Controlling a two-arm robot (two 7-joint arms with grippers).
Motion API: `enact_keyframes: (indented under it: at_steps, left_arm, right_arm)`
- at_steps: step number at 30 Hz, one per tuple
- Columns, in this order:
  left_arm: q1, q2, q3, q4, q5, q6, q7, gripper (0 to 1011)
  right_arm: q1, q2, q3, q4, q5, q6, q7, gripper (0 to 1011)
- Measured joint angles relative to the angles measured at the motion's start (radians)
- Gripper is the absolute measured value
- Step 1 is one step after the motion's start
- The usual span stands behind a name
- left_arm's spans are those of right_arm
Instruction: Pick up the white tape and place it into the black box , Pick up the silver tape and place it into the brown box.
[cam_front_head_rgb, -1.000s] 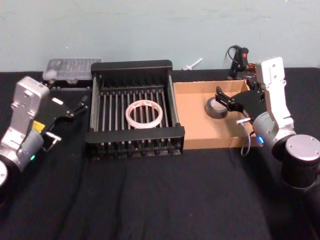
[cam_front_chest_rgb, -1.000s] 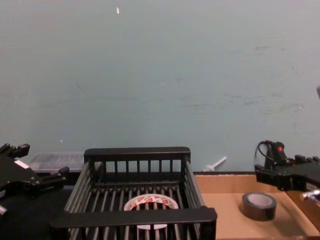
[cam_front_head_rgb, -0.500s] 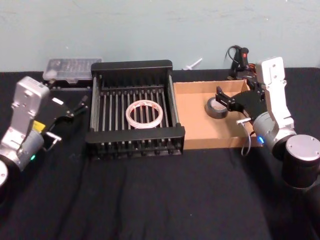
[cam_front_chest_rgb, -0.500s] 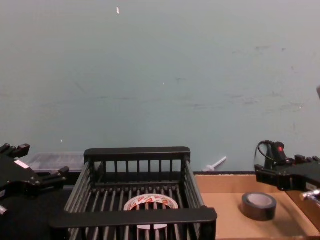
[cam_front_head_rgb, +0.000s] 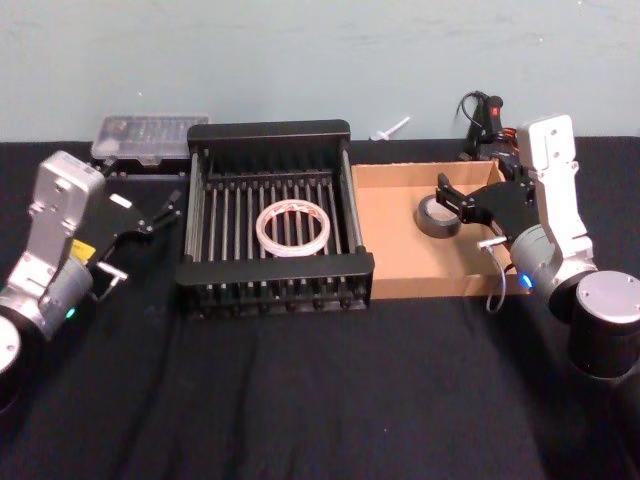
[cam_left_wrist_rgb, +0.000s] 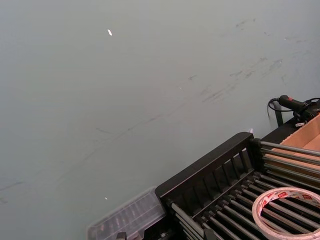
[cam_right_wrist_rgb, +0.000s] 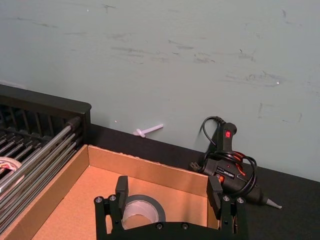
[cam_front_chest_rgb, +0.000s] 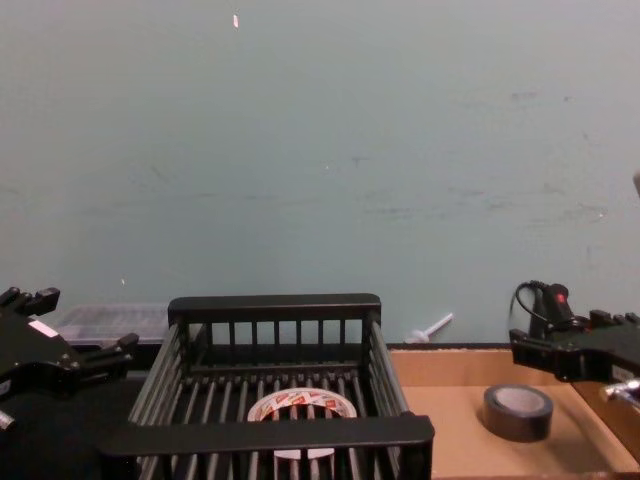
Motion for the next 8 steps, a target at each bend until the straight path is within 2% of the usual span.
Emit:
enact_keyframes:
  at_steps: [8]
  left_arm:
    - [0.0, 0.0, 0.0, 0.0, 0.0, 0.0, 0.0, 1001]
  right_arm:
    - [0.0, 0.0, 0.0, 0.0, 0.0, 0.0, 0.0, 1002]
